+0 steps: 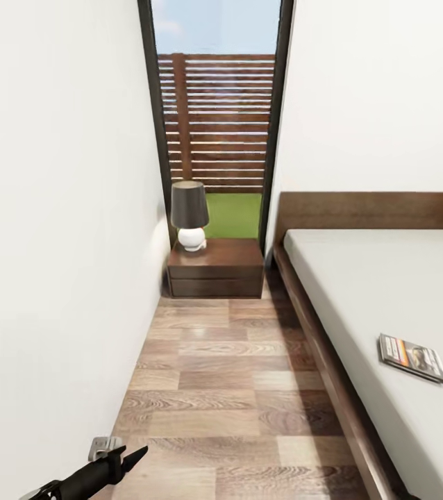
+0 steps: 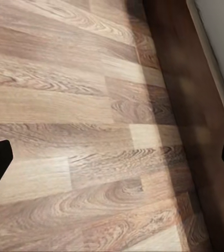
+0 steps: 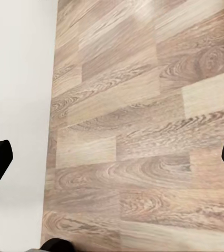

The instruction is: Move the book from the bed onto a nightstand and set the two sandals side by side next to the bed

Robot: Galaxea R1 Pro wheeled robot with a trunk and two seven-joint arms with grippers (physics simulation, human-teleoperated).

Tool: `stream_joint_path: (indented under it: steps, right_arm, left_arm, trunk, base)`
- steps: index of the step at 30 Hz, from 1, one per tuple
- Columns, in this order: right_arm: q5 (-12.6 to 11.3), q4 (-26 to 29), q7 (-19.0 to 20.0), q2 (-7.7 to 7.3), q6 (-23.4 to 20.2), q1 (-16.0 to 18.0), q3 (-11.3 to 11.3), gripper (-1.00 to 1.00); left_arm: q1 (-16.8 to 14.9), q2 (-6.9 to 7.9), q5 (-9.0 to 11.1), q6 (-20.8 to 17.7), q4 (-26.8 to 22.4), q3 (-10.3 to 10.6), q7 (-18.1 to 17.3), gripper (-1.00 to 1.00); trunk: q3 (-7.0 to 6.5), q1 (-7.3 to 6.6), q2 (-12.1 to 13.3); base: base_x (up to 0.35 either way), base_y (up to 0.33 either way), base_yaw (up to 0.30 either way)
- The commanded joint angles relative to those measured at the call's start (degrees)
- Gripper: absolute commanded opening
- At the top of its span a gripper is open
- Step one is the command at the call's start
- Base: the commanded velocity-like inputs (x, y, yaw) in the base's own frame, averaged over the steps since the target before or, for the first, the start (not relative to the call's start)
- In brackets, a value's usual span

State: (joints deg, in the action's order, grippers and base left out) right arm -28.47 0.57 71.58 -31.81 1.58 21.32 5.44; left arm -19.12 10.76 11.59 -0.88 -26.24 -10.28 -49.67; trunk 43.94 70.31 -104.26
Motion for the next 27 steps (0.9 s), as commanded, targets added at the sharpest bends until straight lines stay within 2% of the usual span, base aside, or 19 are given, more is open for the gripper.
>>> stream_joint_path:
  steps: [1,27]
  right_arm:
    - [0.4,0.0,0.1,-0.01,0.2,0.0,0.5,1.00]
    - [0.4,0.0,0.1,-0.01,0.2,0.0,0.5,1.00]
  left_arm:
    - [0.0,0.01,0.2,-0.1,0.1,-0.1,-0.2,1.00]
    - [0.0,0.05,0.2,-0.1,0.1,-0.2,-0.2,1.00]
  trunk:
    - [0.05,0.03,0.0]
    - [0.05,0.03,0.0]
  base:
    - [0.311,0.009,0.000]
    - [0.316,0.001,0.000]
